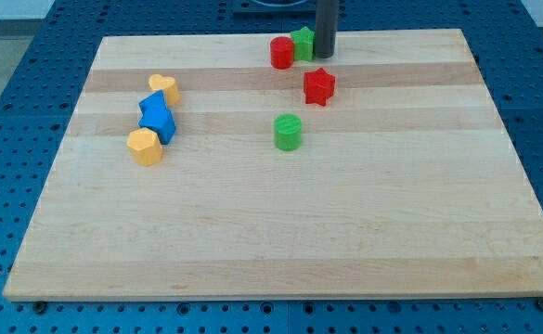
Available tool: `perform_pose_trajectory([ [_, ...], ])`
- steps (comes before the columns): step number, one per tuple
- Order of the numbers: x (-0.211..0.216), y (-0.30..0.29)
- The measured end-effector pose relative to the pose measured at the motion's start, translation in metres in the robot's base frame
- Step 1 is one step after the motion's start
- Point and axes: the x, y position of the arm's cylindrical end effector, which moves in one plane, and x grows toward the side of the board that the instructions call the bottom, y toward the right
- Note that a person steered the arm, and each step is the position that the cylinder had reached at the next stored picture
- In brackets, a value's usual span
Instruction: Push the red star below to the green star
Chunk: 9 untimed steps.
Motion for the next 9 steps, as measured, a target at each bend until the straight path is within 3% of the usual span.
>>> perform_pose_trajectory([
  [4,0.002,0.001],
  [7,0.064,-0.014],
  [9,0.096,0.026],
])
